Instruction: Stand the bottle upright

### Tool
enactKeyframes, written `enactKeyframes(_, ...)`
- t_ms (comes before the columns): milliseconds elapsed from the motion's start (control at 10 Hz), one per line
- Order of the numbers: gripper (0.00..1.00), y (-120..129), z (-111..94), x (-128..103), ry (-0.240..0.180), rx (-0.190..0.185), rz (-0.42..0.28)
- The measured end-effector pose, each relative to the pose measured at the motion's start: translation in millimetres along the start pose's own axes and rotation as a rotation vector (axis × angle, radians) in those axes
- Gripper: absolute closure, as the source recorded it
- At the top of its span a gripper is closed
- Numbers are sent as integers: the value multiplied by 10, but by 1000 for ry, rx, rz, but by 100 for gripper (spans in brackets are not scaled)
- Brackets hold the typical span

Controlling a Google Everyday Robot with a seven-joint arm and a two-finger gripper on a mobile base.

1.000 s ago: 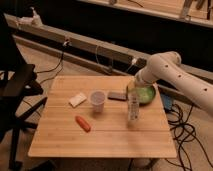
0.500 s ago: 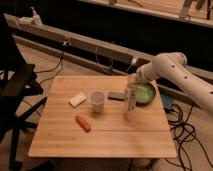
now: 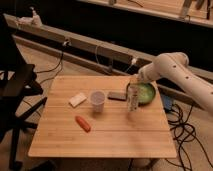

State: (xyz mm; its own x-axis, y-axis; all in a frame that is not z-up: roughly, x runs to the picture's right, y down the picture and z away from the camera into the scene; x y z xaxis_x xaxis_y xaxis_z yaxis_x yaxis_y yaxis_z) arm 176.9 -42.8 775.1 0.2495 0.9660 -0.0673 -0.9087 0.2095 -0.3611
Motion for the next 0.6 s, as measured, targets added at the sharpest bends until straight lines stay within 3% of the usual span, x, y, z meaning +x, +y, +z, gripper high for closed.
enactKeyframes(200,73,14,-3,-60,-10,-4,-6)
enactKeyframes(500,98,-16,79,13,-8,-17,-15)
enactKeyframes(600,100,68,203,35,-11,-45,-22)
